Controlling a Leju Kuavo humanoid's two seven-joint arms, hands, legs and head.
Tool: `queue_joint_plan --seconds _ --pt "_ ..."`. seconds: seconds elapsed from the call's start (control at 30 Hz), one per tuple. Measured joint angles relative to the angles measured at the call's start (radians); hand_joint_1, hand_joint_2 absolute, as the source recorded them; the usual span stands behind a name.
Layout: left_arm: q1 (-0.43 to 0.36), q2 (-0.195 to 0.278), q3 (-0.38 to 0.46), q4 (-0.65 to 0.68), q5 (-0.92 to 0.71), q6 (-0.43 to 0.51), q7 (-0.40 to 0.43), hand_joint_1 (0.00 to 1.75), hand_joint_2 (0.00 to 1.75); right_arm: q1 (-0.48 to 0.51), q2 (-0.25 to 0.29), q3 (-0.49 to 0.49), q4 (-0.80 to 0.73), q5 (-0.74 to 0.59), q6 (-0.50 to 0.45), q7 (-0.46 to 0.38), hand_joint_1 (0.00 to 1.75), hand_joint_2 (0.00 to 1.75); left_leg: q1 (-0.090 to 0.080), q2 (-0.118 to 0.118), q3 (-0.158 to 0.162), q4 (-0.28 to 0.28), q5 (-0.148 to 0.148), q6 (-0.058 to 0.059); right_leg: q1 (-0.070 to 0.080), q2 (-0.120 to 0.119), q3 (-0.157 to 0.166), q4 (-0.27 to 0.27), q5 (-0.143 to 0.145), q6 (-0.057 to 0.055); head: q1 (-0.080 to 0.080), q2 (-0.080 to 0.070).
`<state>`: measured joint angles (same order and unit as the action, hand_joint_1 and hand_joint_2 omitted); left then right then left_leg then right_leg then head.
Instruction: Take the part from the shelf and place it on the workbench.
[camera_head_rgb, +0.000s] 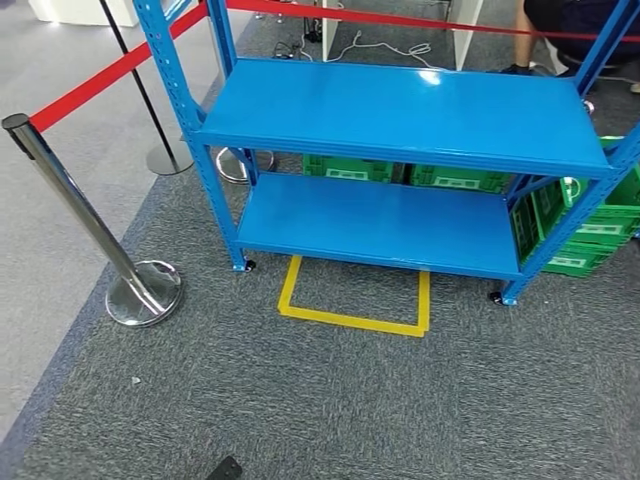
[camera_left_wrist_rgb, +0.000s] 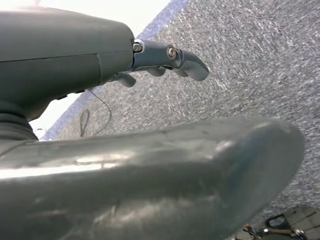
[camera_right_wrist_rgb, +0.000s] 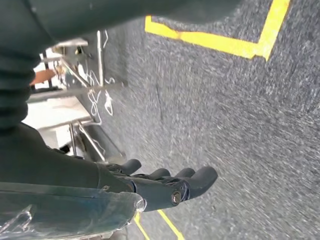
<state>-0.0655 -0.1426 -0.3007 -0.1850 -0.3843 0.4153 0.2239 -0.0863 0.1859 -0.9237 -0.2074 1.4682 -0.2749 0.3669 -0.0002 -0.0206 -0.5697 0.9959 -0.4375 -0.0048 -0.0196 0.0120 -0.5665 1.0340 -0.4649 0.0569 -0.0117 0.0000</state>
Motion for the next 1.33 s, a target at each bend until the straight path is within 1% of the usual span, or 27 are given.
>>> queue_joint_plan --seconds 0.03,0.07,0.1,0.13,0.2,0.23,0.3,0.33,0.37,0.4,0.63,0.87,1.33 --pt "0.0 0.001 0.0 0.0 0.0 0.0 0.0 0.0 0.0 0.0 0.0 0.002 0.0 0.006 -0.002 0.005 0.0 1.75 -0.003 -0.001 -0.002 0.002 0.001 0.008 0.0 0.002 0.001 -0.005 0.0 -0.005 -0.001 0.0" --pt "0.001 0.001 0.001 0.0 0.0 0.001 0.0 0.0 0.0 0.001 0.0 0.005 0.0 0.011 -0.008 0.011 0.0 1.75 -0.004 -0.001 -0.003 0.0 0.004 0.017 0.0 0.002 -0.001 -0.005 0.002 -0.008 -0.003 0.0" --pt "0.001 0.001 0.001 0.0 0.001 0.002 0.0 0.0 0.0 0.002 0.0 0.008 0.0 0.017 -0.02 0.016 0.0 1.75 -0.004 -0.001 -0.003 -0.002 0.006 0.024 0.002 0.002 -0.002 -0.005 0.003 -0.01 -0.003 0.0" --pt "0.001 0.001 0.002 0.0 0.001 0.003 0.0 0.0 0.0 0.003 0.0 0.012 0.0 0.02 -0.035 0.019 0.0 1.75 -0.004 -0.001 -0.003 -0.005 0.008 0.025 0.003 0.003 -0.003 -0.004 0.003 -0.013 -0.003 0.0" --pt "0.0 0.0 0.002 0.0 0.001 0.004 0.0 0.0 0.0 0.003 0.0 0.017 0.0 0.022 -0.058 0.021 0.0 1.75 -0.002 -0.001 -0.001 -0.011 0.011 0.018 0.006 0.003 -0.004 -0.004 0.003 -0.018 -0.003 0.0" --pt "0.0 0.0 0.002 0.0 0.001 0.004 0.0 0.0 0.0 0.002 0.0 0.018 0.0 0.021 -0.061 0.021 0.0 1.75 0.0 -0.001 -0.001 -0.013 0.013 0.011 0.008 0.002 -0.004 -0.004 0.002 -0.021 -0.003 0.0" --pt "0.0 -0.002 0.003 0.0 0.001 0.004 0.0 0.0 0.0 0.001 0.0 0.02 0.0 0.021 -0.061 0.021 0.0 1.75 0.003 -0.001 0.0 -0.017 0.014 -0.011 0.01 0.001 -0.005 -0.003 0.002 -0.024 -0.003 0.0" --pt "0.0 -0.002 0.003 0.0 0.0 0.004 0.0 0.0 0.0 0.001 0.0 0.02 0.0 0.02 -0.061 0.021 0.0 1.75 0.004 -0.001 0.0 -0.018 0.014 -0.021 0.011 0.001 -0.006 -0.003 0.002 -0.025 -0.003 0.0" --pt "0.0 -0.002 0.003 0.0 0.0 0.004 0.0 0.0 0.0 0.001 0.0 0.021 0.0 0.02 -0.062 0.021 0.0 1.75 0.005 -0.001 0.0 -0.019 0.015 -0.026 0.011 0.001 -0.006 -0.003 0.003 -0.026 -0.003 0.0" --pt "0.0 -0.003 0.003 0.0 0.0 0.004 0.0 0.0 0.0 0.001 0.0 0.021 0.0 0.021 -0.063 0.022 0.0 1.75 0.006 -0.001 0.0 -0.019 0.015 -0.028 0.011 0.001 -0.006 -0.003 0.003 -0.026 -0.002 0.0" --pt "0.0 -0.005 0.003 0.0 -0.008 0.002 0.0 0.0 0.0 0.001 0.0 0.029 0.0 0.039 -0.065 0.083 0.0 1.75 0.003 -0.001 -0.001 -0.019 0.014 -0.029 0.009 0.001 -0.005 -0.005 0.005 -0.025 -0.002 0.0" --pt "0.0 -0.007 0.003 0.0 -0.008 0.002 0.0 0.0 0.0 0.001 0.0 0.037 0.0 0.043 -0.065 0.089 0.0 1.75 0.002 -0.001 -0.001 -0.018 0.015 -0.028 0.007 0.001 -0.004 -0.008 0.007 -0.023 -0.002 0.0" --pt "0.0 -0.009 0.003 0.0 -0.011 -0.003 -0.003 0.0 0.0 0.001 0.0 0.037 0.0 0.042 -0.042 0.077 0.0 1.75 0.001 -0.001 -0.001 -0.018 0.015 -0.028 0.007 0.001 -0.004 -0.008 0.007 -0.023 -0.002 0.0"
